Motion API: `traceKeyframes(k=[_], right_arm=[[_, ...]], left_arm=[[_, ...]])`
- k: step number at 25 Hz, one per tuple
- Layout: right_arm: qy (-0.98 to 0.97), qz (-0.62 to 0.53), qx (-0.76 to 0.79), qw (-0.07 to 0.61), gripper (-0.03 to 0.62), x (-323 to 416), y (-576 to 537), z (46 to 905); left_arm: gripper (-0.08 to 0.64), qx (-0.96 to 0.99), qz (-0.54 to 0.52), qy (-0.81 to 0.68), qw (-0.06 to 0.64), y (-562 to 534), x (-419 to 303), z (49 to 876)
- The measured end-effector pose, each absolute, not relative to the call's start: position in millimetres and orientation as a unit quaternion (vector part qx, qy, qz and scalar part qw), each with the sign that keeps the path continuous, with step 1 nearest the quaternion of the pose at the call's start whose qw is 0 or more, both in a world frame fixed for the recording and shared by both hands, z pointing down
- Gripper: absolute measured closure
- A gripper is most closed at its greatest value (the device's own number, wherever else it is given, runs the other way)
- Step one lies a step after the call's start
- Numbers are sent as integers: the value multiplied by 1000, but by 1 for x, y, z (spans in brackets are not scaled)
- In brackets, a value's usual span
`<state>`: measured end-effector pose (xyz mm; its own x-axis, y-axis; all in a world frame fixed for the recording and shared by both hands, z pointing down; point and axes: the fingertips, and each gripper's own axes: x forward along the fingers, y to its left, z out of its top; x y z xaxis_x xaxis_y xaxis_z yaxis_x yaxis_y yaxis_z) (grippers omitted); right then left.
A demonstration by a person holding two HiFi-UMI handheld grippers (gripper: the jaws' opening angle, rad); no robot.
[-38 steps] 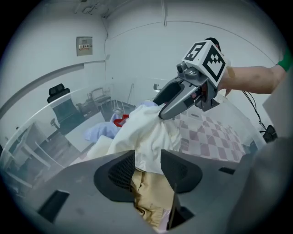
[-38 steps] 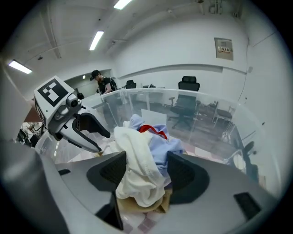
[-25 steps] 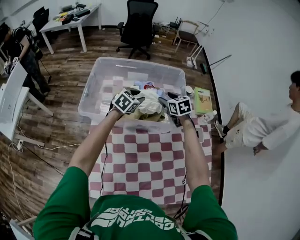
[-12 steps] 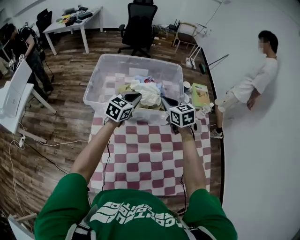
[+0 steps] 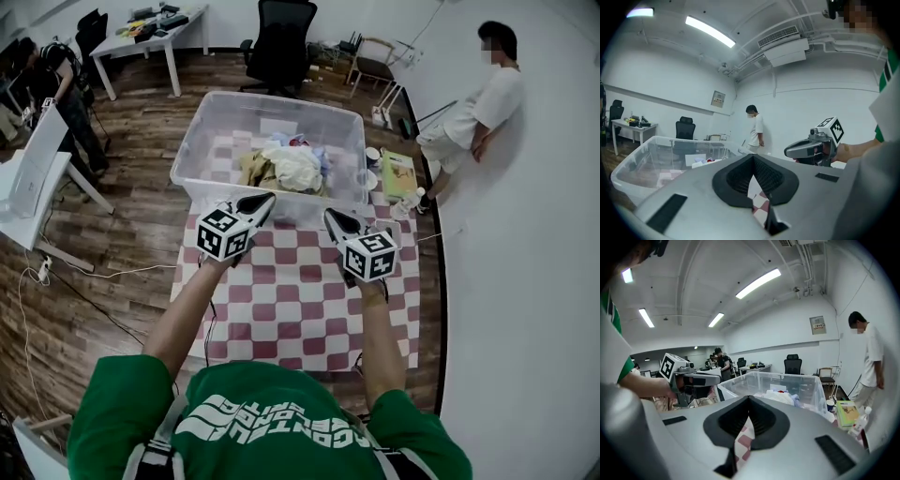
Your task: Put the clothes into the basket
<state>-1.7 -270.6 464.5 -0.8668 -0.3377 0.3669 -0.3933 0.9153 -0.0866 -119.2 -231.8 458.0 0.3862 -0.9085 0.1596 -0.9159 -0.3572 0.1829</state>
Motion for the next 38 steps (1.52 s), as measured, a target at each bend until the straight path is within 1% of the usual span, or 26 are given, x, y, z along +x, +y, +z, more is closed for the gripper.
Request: traceKeyframes(k=[7, 16, 23, 38], right_arm=[[-959, 109, 197, 171, 584, 35, -234, 491], [-953, 132, 205, 178, 584, 54, -203, 520], [-951, 146, 206, 181, 584, 54, -190, 535], [-950, 137, 201, 196, 584, 51, -178, 545]], left_arm=[[557, 827, 9, -545, 136, -191, -101, 480], [557, 824, 11, -542, 164, -161, -95, 509], [557, 824, 9, -539, 174, -149, -94, 519], [557, 818, 1, -544, 188, -141, -102, 529]])
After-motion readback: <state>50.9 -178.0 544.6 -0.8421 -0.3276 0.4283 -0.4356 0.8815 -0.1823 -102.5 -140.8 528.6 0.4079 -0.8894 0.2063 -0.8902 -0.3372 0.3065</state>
